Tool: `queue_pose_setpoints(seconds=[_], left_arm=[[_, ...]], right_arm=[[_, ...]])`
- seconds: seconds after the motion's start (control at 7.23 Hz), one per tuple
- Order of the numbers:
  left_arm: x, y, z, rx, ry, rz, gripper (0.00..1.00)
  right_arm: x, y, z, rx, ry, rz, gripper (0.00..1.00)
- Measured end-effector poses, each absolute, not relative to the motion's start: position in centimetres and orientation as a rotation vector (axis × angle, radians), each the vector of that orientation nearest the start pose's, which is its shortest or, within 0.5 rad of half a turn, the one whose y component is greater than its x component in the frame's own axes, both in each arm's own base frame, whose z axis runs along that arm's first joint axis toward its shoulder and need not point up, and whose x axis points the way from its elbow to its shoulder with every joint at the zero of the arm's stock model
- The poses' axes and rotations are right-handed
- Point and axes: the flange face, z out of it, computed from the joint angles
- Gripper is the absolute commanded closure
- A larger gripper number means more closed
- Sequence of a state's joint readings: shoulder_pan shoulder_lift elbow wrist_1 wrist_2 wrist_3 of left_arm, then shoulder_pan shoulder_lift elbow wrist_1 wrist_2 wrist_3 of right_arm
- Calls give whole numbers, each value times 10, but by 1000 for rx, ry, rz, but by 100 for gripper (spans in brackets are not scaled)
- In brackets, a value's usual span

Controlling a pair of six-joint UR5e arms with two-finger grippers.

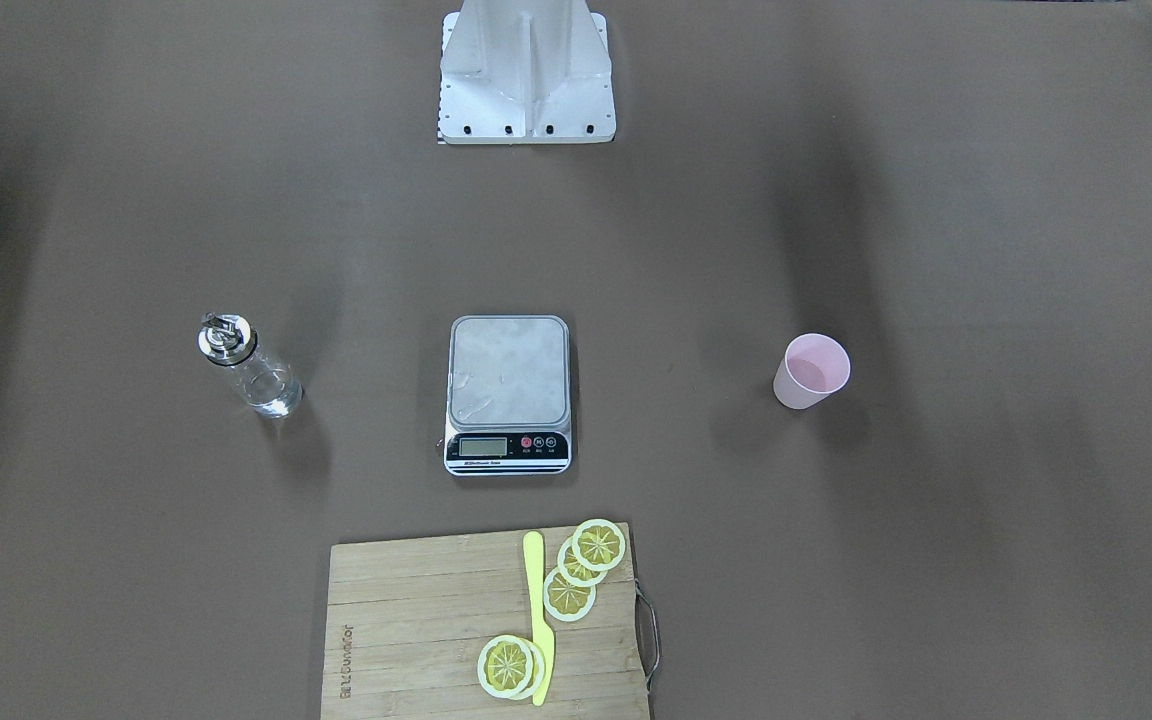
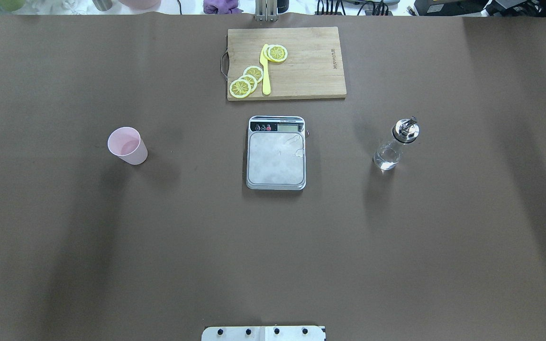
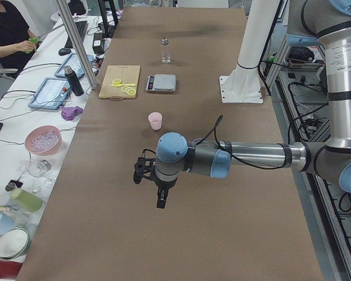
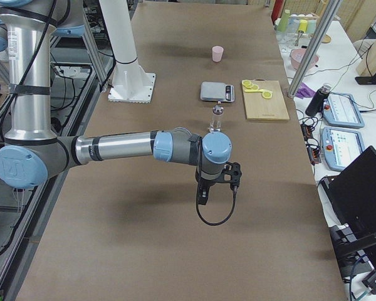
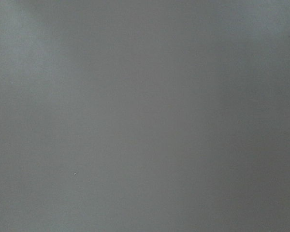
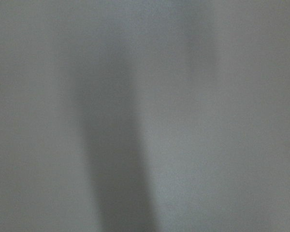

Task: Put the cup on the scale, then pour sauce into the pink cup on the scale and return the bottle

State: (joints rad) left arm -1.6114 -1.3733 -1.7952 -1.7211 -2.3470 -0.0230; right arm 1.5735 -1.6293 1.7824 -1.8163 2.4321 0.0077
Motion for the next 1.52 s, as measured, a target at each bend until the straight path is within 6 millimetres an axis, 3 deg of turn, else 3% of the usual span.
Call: queue_pose_setpoints(seconds=[0.83,1.11,1.52], left_arm=[[-80,-415,635,152,775,0,2],[-80,-423,642,141,782,-3,2],[-80,-441,635,155,778,0,2]], right_arm=[[59,-457,597,-82,-863,46,0],[59,-459,594,-78,-863,44,0],[59,-458,594,-78,-867,45,0]])
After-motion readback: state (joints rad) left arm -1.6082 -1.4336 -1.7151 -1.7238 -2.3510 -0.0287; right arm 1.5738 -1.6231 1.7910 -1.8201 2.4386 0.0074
